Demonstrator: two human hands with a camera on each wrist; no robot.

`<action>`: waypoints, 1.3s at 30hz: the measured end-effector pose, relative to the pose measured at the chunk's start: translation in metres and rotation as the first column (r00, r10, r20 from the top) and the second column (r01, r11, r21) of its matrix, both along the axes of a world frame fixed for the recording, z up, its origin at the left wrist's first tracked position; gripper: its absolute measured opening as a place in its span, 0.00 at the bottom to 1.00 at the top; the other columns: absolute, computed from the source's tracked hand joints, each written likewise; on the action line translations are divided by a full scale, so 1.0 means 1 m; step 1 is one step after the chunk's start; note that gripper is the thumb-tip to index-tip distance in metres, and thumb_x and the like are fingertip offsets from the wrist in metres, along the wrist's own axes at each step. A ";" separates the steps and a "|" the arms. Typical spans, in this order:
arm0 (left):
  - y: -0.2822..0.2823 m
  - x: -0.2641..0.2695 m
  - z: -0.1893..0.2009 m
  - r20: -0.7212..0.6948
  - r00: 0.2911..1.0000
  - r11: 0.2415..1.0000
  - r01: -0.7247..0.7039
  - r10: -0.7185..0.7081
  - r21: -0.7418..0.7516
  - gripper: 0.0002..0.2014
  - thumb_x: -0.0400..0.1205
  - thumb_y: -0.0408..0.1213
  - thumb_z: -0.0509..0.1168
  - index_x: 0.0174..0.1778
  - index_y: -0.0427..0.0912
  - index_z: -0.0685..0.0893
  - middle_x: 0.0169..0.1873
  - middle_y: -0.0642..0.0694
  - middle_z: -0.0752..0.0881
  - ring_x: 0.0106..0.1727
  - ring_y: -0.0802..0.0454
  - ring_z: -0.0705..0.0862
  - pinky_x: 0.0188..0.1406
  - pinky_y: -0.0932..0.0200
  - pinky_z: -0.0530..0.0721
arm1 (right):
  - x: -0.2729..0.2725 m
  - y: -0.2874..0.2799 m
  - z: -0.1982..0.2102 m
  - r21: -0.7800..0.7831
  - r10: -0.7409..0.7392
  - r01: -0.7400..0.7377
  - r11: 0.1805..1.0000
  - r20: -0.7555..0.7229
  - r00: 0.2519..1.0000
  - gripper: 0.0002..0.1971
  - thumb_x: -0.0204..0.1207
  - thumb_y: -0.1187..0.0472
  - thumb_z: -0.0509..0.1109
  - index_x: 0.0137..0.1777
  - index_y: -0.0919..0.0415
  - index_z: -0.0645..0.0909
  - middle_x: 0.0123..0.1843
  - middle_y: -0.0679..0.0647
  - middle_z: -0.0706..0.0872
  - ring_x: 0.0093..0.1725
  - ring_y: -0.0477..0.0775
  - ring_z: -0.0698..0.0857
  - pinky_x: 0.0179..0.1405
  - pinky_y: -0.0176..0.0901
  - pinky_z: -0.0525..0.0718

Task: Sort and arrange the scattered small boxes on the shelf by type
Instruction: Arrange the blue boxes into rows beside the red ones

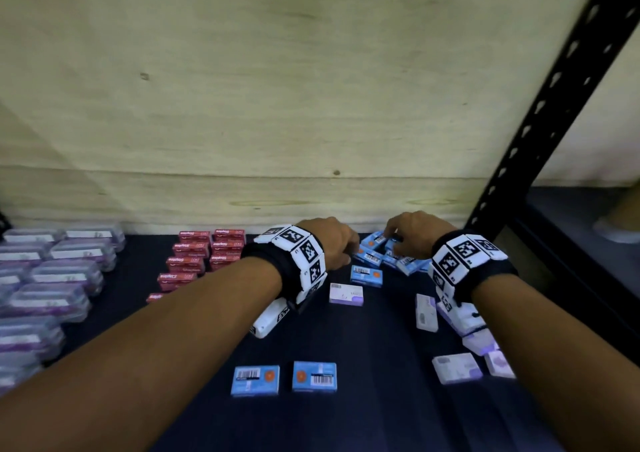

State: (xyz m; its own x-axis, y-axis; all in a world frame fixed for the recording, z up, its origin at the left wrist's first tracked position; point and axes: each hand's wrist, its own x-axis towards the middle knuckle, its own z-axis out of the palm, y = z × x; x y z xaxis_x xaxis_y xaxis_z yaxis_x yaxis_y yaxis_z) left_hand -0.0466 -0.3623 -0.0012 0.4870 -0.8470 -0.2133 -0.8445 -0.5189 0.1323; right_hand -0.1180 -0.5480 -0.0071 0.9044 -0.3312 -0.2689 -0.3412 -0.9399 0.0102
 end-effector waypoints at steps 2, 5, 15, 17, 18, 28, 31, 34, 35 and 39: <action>-0.010 0.001 0.001 0.030 0.999 1.000 0.012 -0.012 0.002 0.15 0.84 0.48 0.63 0.67 0.59 0.80 0.61 0.49 0.83 0.57 0.45 0.82 0.43 0.57 0.75 | 0.002 -0.004 0.000 0.020 0.026 -0.026 0.999 0.022 0.999 0.17 0.79 0.60 0.71 0.67 0.50 0.81 0.67 0.55 0.83 0.60 0.58 0.84 0.52 0.45 0.80; -0.021 0.004 -0.003 0.044 0.999 1.000 0.029 -0.029 0.005 0.15 0.84 0.48 0.63 0.67 0.61 0.80 0.60 0.51 0.84 0.52 0.48 0.82 0.41 0.58 0.74 | 0.005 -0.005 0.004 0.057 0.087 -0.090 0.994 0.047 0.995 0.18 0.81 0.61 0.69 0.70 0.50 0.80 0.64 0.55 0.86 0.53 0.56 0.83 0.50 0.42 0.77; -0.033 0.020 -0.019 0.015 0.998 0.999 0.053 -0.053 0.015 0.21 0.80 0.48 0.68 0.71 0.58 0.78 0.60 0.48 0.84 0.57 0.45 0.84 0.45 0.58 0.78 | 0.025 -0.009 -0.002 0.084 0.140 -0.137 0.987 -0.040 0.989 0.23 0.77 0.56 0.75 0.72 0.47 0.81 0.66 0.50 0.87 0.61 0.55 0.84 0.61 0.47 0.82; -0.033 0.021 -0.019 -0.001 0.998 0.998 0.064 -0.064 0.016 0.20 0.80 0.48 0.69 0.69 0.56 0.80 0.57 0.47 0.85 0.56 0.45 0.84 0.48 0.55 0.82 | 0.028 -0.011 -0.004 0.085 0.104 -0.102 0.991 -0.027 0.994 0.23 0.74 0.55 0.77 0.70 0.48 0.82 0.65 0.50 0.87 0.60 0.55 0.85 0.62 0.50 0.84; -0.034 0.021 -0.019 -0.013 0.998 0.998 0.066 -0.066 0.016 0.18 0.80 0.48 0.70 0.66 0.54 0.81 0.55 0.47 0.85 0.54 0.44 0.85 0.49 0.53 0.84 | 0.029 -0.012 -0.004 0.082 0.091 -0.089 0.993 -0.026 0.995 0.23 0.73 0.56 0.78 0.69 0.48 0.83 0.64 0.51 0.88 0.60 0.56 0.86 0.62 0.51 0.84; -0.029 0.020 -0.014 -0.050 0.996 0.997 0.078 -0.077 0.015 0.15 0.82 0.45 0.68 0.62 0.44 0.84 0.59 0.42 0.84 0.55 0.42 0.84 0.54 0.54 0.83 | 0.020 -0.018 -0.013 0.040 0.113 -0.113 0.993 0.010 0.994 0.18 0.79 0.51 0.72 0.68 0.50 0.81 0.62 0.53 0.86 0.59 0.57 0.84 0.50 0.45 0.77; -0.022 0.019 -0.012 -0.067 0.996 0.998 0.063 -0.062 0.015 0.14 0.84 0.42 0.67 0.63 0.42 0.85 0.59 0.43 0.85 0.57 0.43 0.85 0.56 0.55 0.83 | 0.016 -0.018 -0.013 0.014 0.114 -0.114 0.993 0.006 0.993 0.17 0.83 0.48 0.66 0.65 0.57 0.79 0.61 0.56 0.84 0.54 0.57 0.82 0.46 0.43 0.72; -0.013 0.020 -0.010 -0.087 0.995 0.999 0.042 -0.040 0.031 0.14 0.84 0.41 0.65 0.63 0.42 0.85 0.60 0.44 0.86 0.58 0.45 0.84 0.58 0.56 0.82 | 0.012 -0.019 -0.011 0.070 0.096 -0.101 0.992 0.077 0.992 0.16 0.85 0.48 0.64 0.66 0.57 0.79 0.60 0.56 0.85 0.53 0.56 0.82 0.46 0.42 0.72; -0.010 0.020 -0.009 -0.085 0.996 0.998 0.040 -0.037 0.038 0.14 0.85 0.41 0.65 0.64 0.42 0.85 0.60 0.44 0.86 0.58 0.45 0.84 0.56 0.58 0.80 | 0.010 -0.019 -0.009 0.087 0.095 -0.104 0.991 0.101 0.990 0.16 0.85 0.48 0.64 0.66 0.56 0.79 0.60 0.56 0.85 0.55 0.56 0.82 0.47 0.42 0.73; 0.004 0.023 -0.005 -0.079 0.997 0.996 0.022 -0.015 0.089 0.14 0.87 0.41 0.61 0.65 0.41 0.84 0.61 0.44 0.85 0.60 0.45 0.83 0.52 0.61 0.74 | 0.007 -0.015 -0.004 0.140 0.101 -0.121 0.983 0.137 0.985 0.16 0.87 0.46 0.59 0.62 0.56 0.81 0.58 0.55 0.86 0.54 0.55 0.83 0.53 0.46 0.79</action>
